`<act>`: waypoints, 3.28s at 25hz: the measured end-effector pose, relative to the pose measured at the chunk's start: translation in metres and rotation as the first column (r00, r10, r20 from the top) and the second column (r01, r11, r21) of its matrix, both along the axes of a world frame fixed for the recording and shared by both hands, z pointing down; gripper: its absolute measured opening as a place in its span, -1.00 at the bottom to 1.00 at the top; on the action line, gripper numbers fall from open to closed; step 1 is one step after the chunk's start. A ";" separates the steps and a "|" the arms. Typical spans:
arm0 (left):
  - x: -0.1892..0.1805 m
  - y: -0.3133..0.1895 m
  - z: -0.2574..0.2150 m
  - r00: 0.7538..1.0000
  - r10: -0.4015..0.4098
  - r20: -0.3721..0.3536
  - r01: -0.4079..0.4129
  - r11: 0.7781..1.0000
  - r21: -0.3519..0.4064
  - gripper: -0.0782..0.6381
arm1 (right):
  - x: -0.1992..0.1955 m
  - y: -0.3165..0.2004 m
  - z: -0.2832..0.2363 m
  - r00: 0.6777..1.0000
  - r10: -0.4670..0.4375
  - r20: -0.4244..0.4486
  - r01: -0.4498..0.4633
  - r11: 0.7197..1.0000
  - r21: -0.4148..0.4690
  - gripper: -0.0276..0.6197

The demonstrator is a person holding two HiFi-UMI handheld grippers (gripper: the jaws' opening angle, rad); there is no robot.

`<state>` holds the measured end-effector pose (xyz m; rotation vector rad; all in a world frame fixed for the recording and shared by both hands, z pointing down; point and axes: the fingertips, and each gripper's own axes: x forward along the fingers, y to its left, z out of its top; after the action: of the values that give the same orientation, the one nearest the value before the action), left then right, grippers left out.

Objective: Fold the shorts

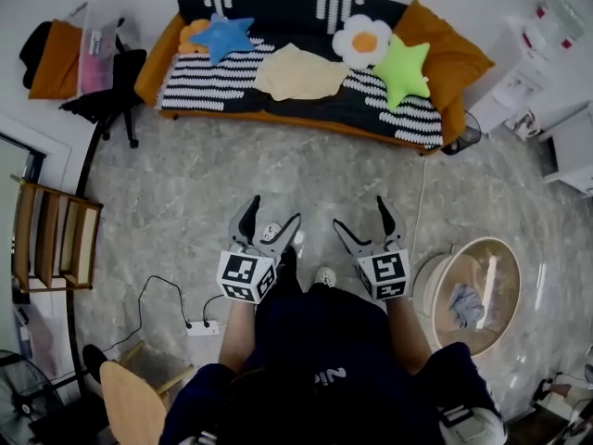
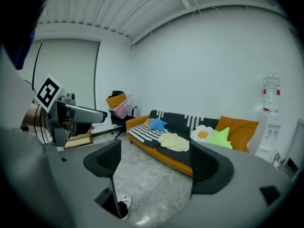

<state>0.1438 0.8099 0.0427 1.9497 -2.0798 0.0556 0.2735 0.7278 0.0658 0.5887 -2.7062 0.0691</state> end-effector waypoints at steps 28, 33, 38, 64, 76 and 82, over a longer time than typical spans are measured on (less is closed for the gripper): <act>-0.206 -0.122 -0.005 0.976 0.213 -0.047 -0.213 0.977 0.009 0.25 | -0.188 -0.087 0.013 0.978 0.198 -0.058 -0.202 0.978 -0.056 0.28; -0.220 -0.129 0.008 0.981 0.190 -0.045 -0.191 0.981 -0.028 0.25 | -0.206 -0.103 0.025 0.983 0.176 -0.042 -0.180 0.976 -0.121 0.26; -0.248 -0.148 0.022 0.997 0.062 -0.048 -0.065 0.996 -0.061 0.22 | -0.229 -0.142 0.042 0.990 0.144 -0.014 -0.144 0.972 -0.188 0.21; -0.361 -0.419 0.097 0.968 -0.245 -0.046 0.212 0.908 -0.362 -0.07 | -0.338 -0.444 0.118 0.969 -0.131 -0.209 0.054 0.939 -0.340 0.06; -0.411 -0.487 0.204 0.999 -0.030 -0.038 0.003 0.829 -0.559 0.01 | -0.354 -0.472 0.204 0.940 -0.063 -0.335 -0.075 0.920 -0.384 -0.05; -0.446 -0.511 0.293 0.995 0.049 -0.087 -0.094 0.740 -0.665 0.00 | -0.355 -0.484 0.289 0.910 0.013 -0.415 -0.218 0.866 -0.449 -0.19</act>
<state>-0.3023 0.2991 0.3354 1.5368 -1.6077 0.6592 -0.0811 0.2438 0.3547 0.5374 -2.1303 0.5839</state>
